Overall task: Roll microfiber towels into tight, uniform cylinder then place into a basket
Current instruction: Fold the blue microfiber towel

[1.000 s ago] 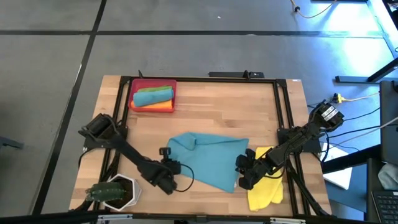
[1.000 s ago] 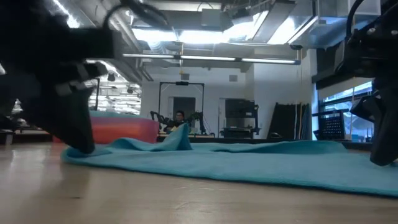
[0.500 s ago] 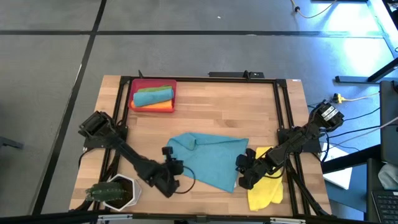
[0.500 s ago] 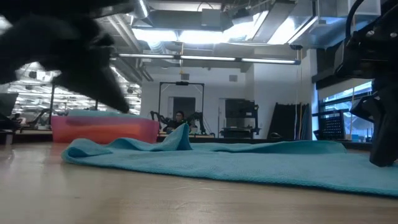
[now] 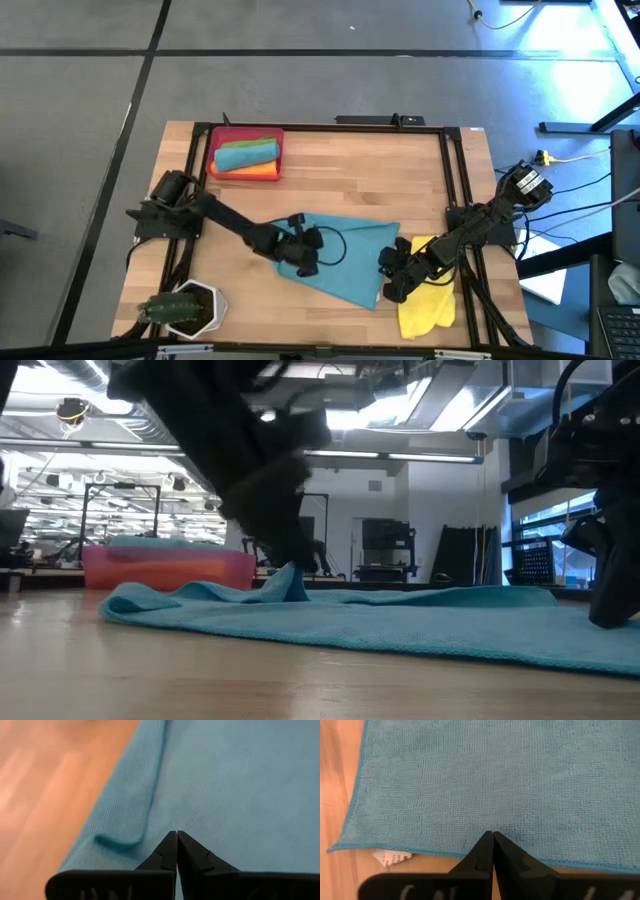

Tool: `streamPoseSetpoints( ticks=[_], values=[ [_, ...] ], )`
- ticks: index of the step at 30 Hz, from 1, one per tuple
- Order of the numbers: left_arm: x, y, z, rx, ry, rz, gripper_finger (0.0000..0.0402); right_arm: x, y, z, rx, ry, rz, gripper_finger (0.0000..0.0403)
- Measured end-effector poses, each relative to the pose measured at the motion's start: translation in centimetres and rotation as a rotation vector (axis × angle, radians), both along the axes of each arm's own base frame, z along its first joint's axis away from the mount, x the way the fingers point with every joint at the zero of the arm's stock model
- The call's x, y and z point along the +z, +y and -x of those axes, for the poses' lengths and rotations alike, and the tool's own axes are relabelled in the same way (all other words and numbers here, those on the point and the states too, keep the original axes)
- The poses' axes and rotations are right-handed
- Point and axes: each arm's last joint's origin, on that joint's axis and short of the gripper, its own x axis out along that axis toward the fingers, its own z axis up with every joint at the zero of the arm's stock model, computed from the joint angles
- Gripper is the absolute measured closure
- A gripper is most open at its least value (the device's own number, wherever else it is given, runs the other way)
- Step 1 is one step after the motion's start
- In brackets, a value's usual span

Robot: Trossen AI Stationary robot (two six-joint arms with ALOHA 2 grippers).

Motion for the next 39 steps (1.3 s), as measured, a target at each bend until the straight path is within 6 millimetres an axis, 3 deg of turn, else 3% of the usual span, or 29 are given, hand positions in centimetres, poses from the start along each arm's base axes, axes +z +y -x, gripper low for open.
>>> streamPoseSetpoints(
  ticks=[6, 14, 19, 26, 29, 32, 35, 39],
  values=[
    [-0.5, 1.8, 0.3, 0.033, 0.104, -0.005, 0.0402, 0.0, 0.0, 0.0, -0.001, 0.006, 0.004, 0.0390],
    [-0.9, 4.6, 2.1, 0.222, 0.265, -0.204, 0.0402, 0.0, -0.1, 0.1, -0.001, 0.009, 0.005, 0.0390],
    [0.5, 6.4, 3.6, 0.363, 0.293, -0.334, 0.0401, -0.1, 0.0, 0.1, 0.006, 0.022, -0.006, 0.0389],
    [3.1, 7.6, 4.6, 0.424, 0.251, -0.348, 0.0401, -0.1, 0.0, 0.1, 0.007, 0.027, -0.006, 0.0389],
    [4.1, 7.1, 4.8, 0.403, 0.223, -0.291, 0.0401, -0.1, 0.0, 0.2, 0.007, 0.032, -0.008, 0.0389],
    [4.5, 5.4, 4.8, 0.329, 0.191, -0.158, 0.0401, -0.1, -0.1, 0.2, -0.008, 0.038, -0.014, 0.0389],
    [4.5, 2.3, 4.8, 0.213, 0.163, -0.015, 0.0401, -0.1, -0.1, 0.3, -0.010, 0.040, -0.013, 0.0389],
    [3.5, -2.4, 5.7, 0.088, 0.150, 0.043, 0.0401, -0.1, -0.1, 0.3, -0.010, 0.040, -0.013, 0.0389]
  ],
)
